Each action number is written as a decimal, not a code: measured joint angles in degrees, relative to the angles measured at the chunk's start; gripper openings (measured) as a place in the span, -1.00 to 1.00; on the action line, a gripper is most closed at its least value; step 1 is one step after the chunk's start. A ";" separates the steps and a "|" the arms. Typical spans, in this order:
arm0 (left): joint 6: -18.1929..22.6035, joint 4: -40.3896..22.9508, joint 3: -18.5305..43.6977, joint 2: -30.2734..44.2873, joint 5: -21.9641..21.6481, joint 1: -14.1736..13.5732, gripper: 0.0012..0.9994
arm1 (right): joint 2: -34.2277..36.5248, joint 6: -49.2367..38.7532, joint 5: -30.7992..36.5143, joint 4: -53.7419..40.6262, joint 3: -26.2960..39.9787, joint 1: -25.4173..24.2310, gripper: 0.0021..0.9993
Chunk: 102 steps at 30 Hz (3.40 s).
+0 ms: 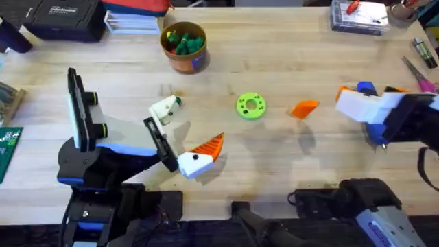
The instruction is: Pick up the gripper from the table and insert it into the empty holder that is missing its gripper. Then pick up a screw, insert it into the mounting hole, and use the screwdriver to tighten it. Finally, clean up the table by picking up the vegetable and placing it into the bucket.
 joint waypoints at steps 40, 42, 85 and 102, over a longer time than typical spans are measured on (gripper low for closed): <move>-0.18 -0.02 0.00 0.00 0.15 0.00 0.97 | 56.89 -51.74 0.96 -9.81 15.31 4.90 0.99; -0.18 -0.02 0.00 0.00 0.15 0.00 0.97 | 58.33 -52.03 1.01 -9.66 15.32 4.90 0.93; -0.18 -0.02 0.00 0.00 0.15 0.00 0.97 | 38.24 -10.22 -37.41 15.62 2.44 1.37 -0.98; -0.18 -0.02 0.00 0.00 0.15 0.00 0.97 | 57.01 18.46 -57.56 28.05 2.28 18.05 -0.98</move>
